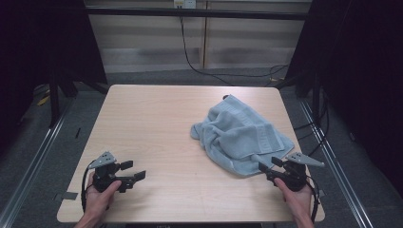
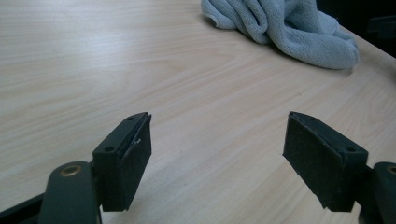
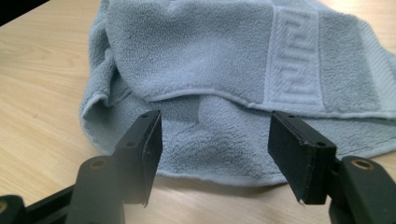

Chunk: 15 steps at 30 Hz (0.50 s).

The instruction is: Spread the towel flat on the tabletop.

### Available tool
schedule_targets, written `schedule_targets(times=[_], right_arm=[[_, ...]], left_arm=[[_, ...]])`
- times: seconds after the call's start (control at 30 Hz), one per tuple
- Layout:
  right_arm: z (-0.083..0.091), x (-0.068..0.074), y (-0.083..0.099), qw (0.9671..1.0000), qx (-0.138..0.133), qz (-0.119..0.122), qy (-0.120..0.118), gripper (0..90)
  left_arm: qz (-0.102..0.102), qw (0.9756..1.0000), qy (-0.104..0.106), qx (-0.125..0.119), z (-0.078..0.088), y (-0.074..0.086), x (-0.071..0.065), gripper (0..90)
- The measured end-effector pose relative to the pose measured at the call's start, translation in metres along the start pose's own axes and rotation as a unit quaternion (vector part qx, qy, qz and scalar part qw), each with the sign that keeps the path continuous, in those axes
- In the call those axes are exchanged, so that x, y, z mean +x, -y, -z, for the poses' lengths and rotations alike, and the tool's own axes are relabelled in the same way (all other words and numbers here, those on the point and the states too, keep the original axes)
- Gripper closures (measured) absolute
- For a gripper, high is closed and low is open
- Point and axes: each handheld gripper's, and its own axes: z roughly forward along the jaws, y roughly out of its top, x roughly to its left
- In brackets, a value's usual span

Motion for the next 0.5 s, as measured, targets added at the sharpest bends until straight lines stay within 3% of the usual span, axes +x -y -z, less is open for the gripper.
schedule_targets(times=[0.1,0.23,0.37,0.5], right_arm=[[0.001,0.000,-0.003,0.9999,0.009,0.001,-0.005,34.7],[0.001,-0.001,-0.010,0.9994,0.014,-0.004,-0.032,34.3],[-0.007,-0.001,-0.014,0.9986,0.034,0.004,-0.040,33.8],[-0.015,-0.001,-0.027,0.9982,0.035,0.003,-0.049,37.3]], left_arm=[[0.001,1.0000,-0.003,-0.002,0.000,-0.001,0.001,24.9],[-0.003,1.0000,0.001,-0.001,-0.002,-0.002,0.001,25.6],[-0.007,1.0000,0.005,0.005,-0.004,-0.002,0.001,25.8],[-0.009,1.0000,0.003,0.001,-0.004,-0.002,-0.001,25.7]])
